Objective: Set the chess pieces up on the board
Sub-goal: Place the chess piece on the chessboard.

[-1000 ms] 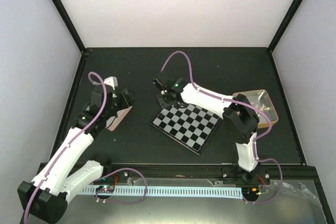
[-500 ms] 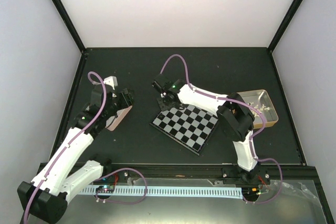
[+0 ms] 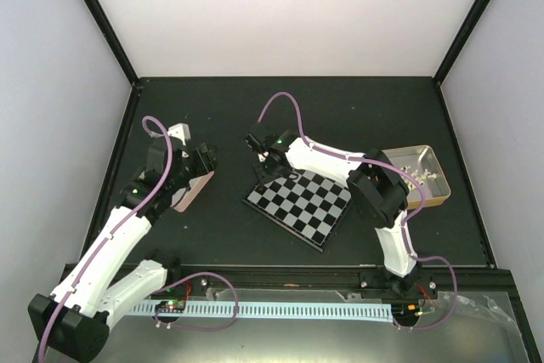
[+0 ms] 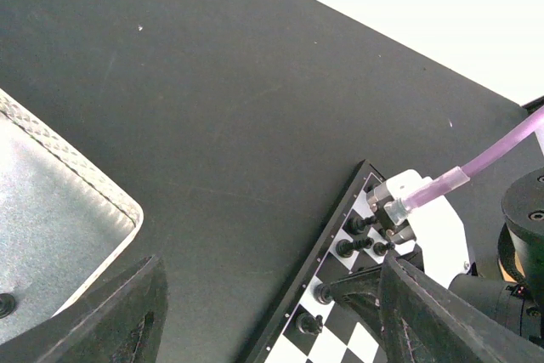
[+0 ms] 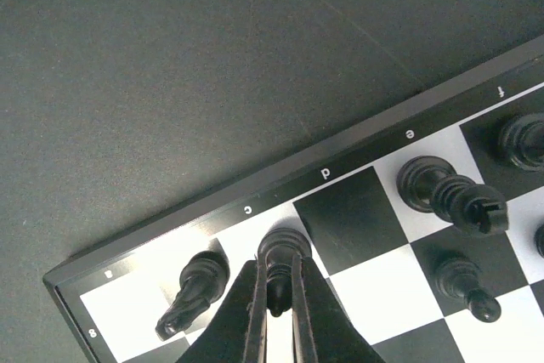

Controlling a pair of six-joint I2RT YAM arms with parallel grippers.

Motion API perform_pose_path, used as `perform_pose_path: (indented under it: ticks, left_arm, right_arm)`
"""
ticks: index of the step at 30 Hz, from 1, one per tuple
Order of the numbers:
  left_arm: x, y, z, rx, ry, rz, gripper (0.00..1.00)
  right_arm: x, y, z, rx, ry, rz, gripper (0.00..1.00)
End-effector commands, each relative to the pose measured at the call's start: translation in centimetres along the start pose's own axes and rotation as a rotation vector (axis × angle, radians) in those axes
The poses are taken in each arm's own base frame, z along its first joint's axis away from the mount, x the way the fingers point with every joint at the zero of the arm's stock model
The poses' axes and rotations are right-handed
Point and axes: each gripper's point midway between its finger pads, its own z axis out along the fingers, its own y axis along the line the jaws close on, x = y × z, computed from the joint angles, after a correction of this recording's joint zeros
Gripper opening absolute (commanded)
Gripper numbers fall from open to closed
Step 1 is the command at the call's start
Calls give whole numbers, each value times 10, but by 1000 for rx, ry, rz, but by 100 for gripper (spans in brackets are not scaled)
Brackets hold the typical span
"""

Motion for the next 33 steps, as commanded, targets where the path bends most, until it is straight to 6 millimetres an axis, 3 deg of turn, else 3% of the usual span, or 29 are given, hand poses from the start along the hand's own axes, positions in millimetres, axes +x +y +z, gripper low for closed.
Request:
perform_pose_path:
  ticks: [1,9,12,21,28,33]
  left_arm:
    - [-12,-6,-5,5,-25,9,69]
    - [-12,-6,-5,3,-26,10,70]
    - [-13,-6,-5,3,-26,10,69]
    - [-19,6,-6,-69,-45,-29,70]
    - [-14,44,0,-231,-22,-36,74]
    - [-2,88,10,-343,42,-77,75]
  right_arm:
    - [1,9,2,-25,16,-21,4]
    - [3,9,3,-23,30,-26,9]
    - [1,8,-1,-14,22,-22,15]
    - [-21,10,-34,-32,-85,30,30]
    - [-35,0,-82,-61,-252,103,33]
    - [-26,-8,-102,-86,-324,126,34]
